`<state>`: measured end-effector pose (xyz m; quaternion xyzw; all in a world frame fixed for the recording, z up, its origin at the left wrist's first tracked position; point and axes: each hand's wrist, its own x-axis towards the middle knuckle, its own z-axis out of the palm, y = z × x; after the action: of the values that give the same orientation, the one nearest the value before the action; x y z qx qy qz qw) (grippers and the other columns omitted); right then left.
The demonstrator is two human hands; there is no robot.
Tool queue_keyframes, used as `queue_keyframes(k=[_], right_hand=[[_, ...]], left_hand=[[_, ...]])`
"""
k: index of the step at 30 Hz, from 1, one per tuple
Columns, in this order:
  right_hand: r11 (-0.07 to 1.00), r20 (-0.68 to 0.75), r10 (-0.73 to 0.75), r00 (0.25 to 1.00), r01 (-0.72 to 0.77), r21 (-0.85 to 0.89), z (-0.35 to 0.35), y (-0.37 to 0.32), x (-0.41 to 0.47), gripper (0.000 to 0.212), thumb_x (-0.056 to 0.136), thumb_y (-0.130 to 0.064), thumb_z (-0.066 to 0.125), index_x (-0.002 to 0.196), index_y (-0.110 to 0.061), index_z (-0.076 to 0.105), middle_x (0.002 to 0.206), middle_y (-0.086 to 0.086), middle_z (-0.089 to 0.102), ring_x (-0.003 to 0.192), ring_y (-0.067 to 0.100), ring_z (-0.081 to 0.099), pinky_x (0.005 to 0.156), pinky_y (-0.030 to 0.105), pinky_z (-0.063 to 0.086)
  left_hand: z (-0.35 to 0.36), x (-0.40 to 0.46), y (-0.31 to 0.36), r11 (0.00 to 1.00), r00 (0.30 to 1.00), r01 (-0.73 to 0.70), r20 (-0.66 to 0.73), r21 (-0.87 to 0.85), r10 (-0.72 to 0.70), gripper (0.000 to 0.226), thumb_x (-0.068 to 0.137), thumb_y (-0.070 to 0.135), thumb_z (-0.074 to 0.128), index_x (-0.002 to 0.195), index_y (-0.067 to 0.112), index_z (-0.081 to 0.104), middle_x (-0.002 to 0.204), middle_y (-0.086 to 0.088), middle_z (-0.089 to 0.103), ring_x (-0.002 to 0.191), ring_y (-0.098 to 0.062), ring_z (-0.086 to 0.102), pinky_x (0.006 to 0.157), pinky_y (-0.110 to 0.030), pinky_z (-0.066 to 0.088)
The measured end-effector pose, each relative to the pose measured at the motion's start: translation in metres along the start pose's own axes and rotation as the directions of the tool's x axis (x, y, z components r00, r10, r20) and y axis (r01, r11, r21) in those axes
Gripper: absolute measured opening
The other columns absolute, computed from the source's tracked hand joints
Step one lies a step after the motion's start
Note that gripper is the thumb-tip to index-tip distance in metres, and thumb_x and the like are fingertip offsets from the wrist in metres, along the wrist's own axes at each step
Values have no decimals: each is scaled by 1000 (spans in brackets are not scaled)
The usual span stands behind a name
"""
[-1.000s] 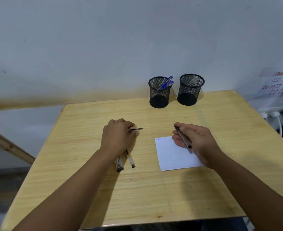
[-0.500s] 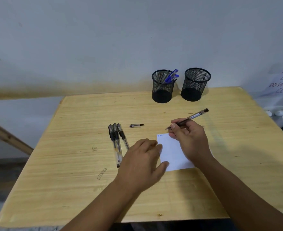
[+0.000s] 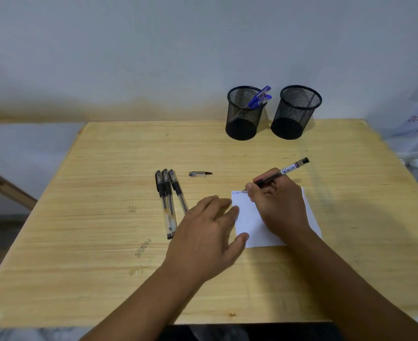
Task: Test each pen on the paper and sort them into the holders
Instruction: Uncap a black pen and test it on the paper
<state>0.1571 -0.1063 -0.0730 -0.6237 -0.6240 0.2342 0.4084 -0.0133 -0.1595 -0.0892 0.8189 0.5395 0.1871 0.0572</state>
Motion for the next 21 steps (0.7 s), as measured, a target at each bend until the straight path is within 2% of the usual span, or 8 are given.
queue_keyframes(k=[4,13,16,19,21], right_hand=[[999,21,29,999,-28,-35,1,-1,1,9,87,-21,70,83,-18,63,71,-7,72,69,6,70,73,34,59],[995,57,84,995,-81,-66,1,-1,1,5,88,-21,68,85,-18,65,66,-17,63,70,-13,60,59,0,40],[995,54,94,994,-91,-50,1,-1,1,6,88,-22,69,85,-20,65,68,-18,64,71,-15,60,60,0,40],[995,44,98,994,-96,-28,1,-1,0,7,88,-24,69,85,-21,63,70,-16,66,74,-10,63,63,7,42],[996,43,87,995,-86,-29,1,-1,0,7,88,-23,69,85,-20,64,69,-15,66,71,-9,63,61,6,43]], left_hand=[[2,0,-1,1000,1000,8,9,3,-8,49,86,54,53,121,22,64,126,1,61,123,-20,47,98,-33,43],[3,1,-2,1000,1000,13,21,-3,-13,49,86,55,53,121,22,64,126,1,61,123,-20,48,98,-35,44],[2,2,-1,1000,1000,20,24,-3,-20,49,86,55,52,121,22,64,127,1,61,123,-19,48,97,-36,45],[1,1,-1,1000,999,21,29,0,-21,50,86,55,52,122,23,64,128,1,60,125,-19,47,98,-36,45],[1,1,-1,1000,999,18,31,3,-18,50,86,55,52,122,22,64,128,1,60,124,-19,47,98,-36,45]])
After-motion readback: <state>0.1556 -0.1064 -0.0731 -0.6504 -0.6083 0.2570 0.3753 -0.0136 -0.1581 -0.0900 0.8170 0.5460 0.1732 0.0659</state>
